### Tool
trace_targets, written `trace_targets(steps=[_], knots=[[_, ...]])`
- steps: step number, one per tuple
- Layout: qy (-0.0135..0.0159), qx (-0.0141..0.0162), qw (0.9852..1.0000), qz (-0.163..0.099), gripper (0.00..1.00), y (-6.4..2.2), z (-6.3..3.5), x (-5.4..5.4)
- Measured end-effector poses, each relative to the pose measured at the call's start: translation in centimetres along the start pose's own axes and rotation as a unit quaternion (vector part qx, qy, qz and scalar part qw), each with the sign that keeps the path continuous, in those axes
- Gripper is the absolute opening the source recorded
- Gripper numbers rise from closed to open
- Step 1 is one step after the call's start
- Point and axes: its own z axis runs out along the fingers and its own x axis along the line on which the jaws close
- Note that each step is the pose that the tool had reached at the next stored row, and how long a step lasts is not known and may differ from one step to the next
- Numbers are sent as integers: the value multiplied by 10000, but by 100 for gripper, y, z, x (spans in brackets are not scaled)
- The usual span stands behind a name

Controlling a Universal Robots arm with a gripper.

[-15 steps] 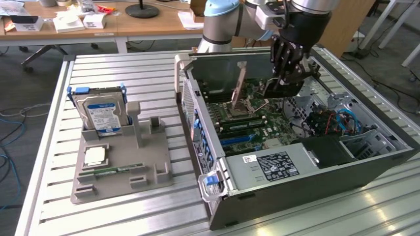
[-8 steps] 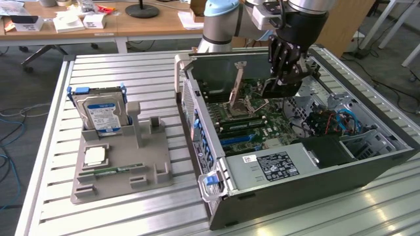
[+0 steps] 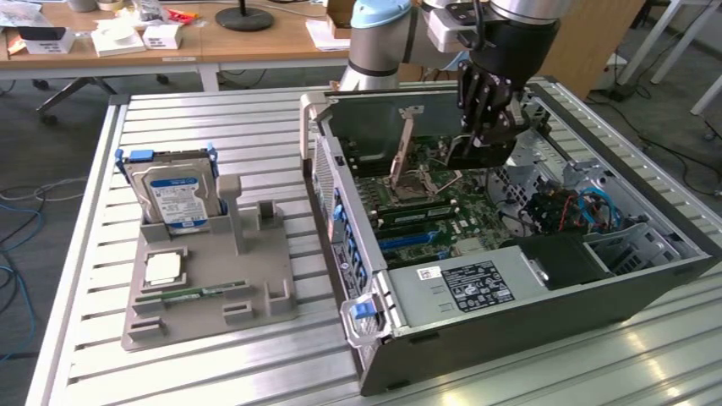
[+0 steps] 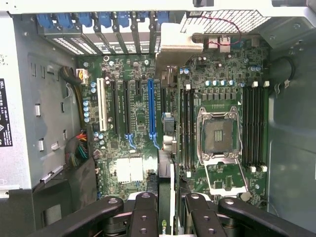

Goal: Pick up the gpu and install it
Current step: 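Insert the gpu into the slot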

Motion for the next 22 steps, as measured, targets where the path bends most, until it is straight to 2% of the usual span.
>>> trace_targets(steps=[11,22], knots=[[0,0,10000,0,26,2,27,2],[0,0,10000,0,26,8,171,8]])
